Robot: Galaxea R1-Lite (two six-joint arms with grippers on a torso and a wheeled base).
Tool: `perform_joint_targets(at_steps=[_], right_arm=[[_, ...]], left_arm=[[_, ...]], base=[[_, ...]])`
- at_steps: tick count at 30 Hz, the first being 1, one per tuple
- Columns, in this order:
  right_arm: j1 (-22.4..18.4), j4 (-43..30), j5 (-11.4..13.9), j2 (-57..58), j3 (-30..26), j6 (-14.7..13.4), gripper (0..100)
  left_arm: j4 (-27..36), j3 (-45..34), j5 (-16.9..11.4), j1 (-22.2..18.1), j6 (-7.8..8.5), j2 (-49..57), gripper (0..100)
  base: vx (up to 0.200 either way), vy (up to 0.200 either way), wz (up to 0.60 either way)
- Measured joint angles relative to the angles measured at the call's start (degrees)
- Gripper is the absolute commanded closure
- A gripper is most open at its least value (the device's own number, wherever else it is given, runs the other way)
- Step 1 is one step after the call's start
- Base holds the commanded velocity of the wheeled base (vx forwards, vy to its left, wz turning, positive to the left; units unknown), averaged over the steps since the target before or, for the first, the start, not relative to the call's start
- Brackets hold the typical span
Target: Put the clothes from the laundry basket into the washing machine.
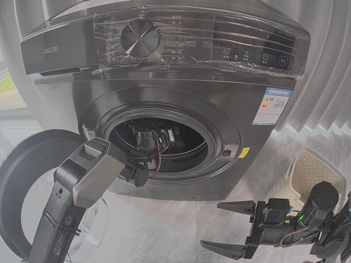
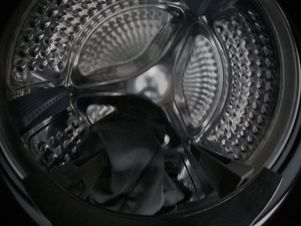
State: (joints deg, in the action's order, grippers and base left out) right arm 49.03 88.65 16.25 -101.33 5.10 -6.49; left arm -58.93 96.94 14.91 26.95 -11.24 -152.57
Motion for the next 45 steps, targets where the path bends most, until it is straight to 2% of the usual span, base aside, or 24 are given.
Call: perform_joint_targets(at_steps=[9,19,28,39,45], right_arm=[[-3.01,0.02,0.72,2.32,0.91,0.15,0],[-6.58,-0.02,1.32,6.31,2.36,0.26,0],[-8.16,-0.07,1.15,8.78,2.45,0.3,0],[-8.48,-0.07,0.9,9.41,1.4,0.41,0],[-8.61,-0.07,0.68,10.51,-0.74,0.61,0]], left_arm=[[-3.83,-23.93,-0.02,2.45,0.22,8.85,0],[-13.14,-47.13,-0.11,6.72,0.35,20.83,0],[-20.25,-61.68,-0.3,12.52,0.38,30.71,0],[-27.61,-75.03,-0.84,19.65,0.35,38.25,0],[-29.42,-82.73,-0.88,25.25,0.09,43.63,0]], base=[[0.0,0.0,0.0],[0.0,0.0,0.0],[0.0,0.0,0.0],[0.0,0.0,0.0],[0.0,0.0,0.0]])
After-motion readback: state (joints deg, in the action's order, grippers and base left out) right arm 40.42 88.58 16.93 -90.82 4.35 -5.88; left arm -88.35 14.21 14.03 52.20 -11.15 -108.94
